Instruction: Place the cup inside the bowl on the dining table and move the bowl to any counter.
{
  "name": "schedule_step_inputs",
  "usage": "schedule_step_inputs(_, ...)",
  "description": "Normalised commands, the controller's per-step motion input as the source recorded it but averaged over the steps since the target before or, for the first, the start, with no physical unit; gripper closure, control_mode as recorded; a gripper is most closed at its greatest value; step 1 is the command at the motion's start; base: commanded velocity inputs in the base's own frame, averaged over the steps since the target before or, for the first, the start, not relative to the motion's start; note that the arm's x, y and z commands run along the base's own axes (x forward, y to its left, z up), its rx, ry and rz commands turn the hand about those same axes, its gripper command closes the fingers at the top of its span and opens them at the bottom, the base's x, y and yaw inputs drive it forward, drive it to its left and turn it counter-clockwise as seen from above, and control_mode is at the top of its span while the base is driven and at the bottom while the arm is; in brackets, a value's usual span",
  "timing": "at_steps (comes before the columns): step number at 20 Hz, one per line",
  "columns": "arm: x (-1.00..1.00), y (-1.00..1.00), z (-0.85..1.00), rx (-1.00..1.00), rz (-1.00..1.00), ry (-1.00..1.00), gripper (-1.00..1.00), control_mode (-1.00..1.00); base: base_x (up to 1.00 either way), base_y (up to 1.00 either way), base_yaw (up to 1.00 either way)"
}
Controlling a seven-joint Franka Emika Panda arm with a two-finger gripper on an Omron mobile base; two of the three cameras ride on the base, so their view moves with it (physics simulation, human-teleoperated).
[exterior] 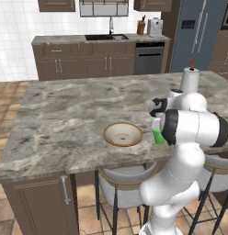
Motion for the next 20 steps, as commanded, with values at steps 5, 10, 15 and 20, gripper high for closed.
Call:
schedule_step_inputs(5,0.00,0.00,0.26,0.02,0.00,-0.05,1.00,-1.00,0.00,0.00,0.00)
schedule_step_inputs(10,0.00,0.03,0.23,0.00,0.00,-0.01,1.00,-1.00,0.00,0.00,0.00)
schedule_step_inputs(15,0.00,0.06,0.16,0.02,-0.02,0.00,1.00,-1.00,0.00,0.00,0.00)
schedule_step_inputs(20,0.00,0.16,0.10,0.05,-0.05,-0.02,1.00,-1.00,0.00,0.00,0.00)
